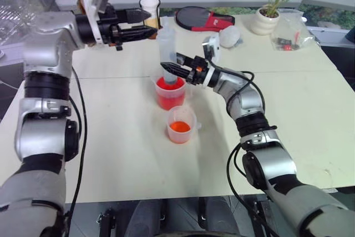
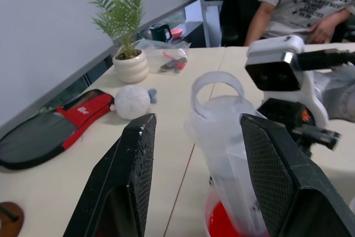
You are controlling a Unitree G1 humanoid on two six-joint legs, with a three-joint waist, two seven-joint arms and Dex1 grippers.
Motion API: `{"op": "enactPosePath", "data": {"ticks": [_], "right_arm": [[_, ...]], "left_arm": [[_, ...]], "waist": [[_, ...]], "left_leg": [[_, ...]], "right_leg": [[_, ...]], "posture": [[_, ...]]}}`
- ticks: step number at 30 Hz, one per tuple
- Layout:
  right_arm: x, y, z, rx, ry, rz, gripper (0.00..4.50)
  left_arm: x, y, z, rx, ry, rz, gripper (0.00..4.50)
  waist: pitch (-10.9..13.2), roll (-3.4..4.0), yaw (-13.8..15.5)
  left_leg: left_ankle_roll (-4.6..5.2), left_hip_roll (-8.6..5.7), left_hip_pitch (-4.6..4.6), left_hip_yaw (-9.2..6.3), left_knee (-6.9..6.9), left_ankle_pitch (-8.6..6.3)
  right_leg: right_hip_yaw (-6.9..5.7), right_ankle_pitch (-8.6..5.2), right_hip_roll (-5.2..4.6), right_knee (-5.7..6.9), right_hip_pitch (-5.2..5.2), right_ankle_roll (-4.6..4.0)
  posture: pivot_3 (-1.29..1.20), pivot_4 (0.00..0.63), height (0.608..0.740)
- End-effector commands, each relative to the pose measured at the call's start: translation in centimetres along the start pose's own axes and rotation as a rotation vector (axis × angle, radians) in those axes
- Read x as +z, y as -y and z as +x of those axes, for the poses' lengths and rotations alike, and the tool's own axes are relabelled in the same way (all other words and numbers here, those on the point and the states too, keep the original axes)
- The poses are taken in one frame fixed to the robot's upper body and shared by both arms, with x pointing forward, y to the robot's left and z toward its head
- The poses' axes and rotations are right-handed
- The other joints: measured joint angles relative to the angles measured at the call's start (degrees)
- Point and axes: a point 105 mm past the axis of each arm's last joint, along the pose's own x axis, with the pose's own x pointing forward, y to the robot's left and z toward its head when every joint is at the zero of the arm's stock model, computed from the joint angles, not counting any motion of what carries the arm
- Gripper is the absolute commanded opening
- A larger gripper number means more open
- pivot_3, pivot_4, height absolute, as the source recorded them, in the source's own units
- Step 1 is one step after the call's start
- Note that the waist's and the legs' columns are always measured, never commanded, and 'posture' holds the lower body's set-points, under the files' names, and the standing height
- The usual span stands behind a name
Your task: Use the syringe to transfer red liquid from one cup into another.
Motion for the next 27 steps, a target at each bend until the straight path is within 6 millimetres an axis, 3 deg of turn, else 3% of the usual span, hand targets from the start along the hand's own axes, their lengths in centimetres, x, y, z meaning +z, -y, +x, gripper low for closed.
{"op": "enactPosePath", "data": {"ticks": [1,8,11,14,27], "right_arm": [[1.2,-0.8,0.3,0.027,0.037,-0.057,1.38],[0.7,-1.4,0.2,0.041,0.023,-0.063,1.38],[0.3,-1.4,0.3,0.036,0.011,-0.067,1.38],[0.0,-1.3,0.3,0.030,0.001,-0.069,1.38],[-1.3,-1.8,0.8,0.039,-0.018,-0.047,1.38]], "left_arm": [[1.6,-0.7,0.4,0.019,0.032,0.076,2.44],[0.8,-0.8,1.7,0.008,0.036,0.088,2.44],[0.6,-0.7,2.2,0.001,0.056,0.077,1.48],[0.8,-0.9,2.4,0.007,0.078,0.077,0.04],[5.3,-2.2,2.0,0.063,0.208,0.107,0.04]], "waist": [[0.0,0.00,0.0],[0.0,-0.01,0.1],[0.0,-0.01,0.1],[0.0,-0.01,0.1],[0.0,-0.02,0.1]], "left_leg": [[0.00,0.00,0.00,0.00,0.00,0.00],[0.00,-0.01,0.00,0.01,0.00,0.00],[0.00,-0.01,0.00,0.01,0.01,0.00],[0.00,-0.01,0.00,0.00,0.02,0.00],[0.00,-0.01,0.00,0.00,0.01,0.00]], "right_leg": [[0.00,0.00,0.00,0.00,0.00,0.00],[0.00,0.00,0.00,0.01,0.00,0.00],[0.00,0.00,-0.01,0.01,0.00,0.00],[0.00,0.00,-0.01,0.01,0.00,0.00],[0.00,0.00,0.00,0.05,-0.02,0.00]], "posture": [[0.00,0.150,0.740],[0.00,0.150,0.740],[0.00,0.150,0.740],[0.00,0.150,0.740],[0.00,0.150,0.740]]}}
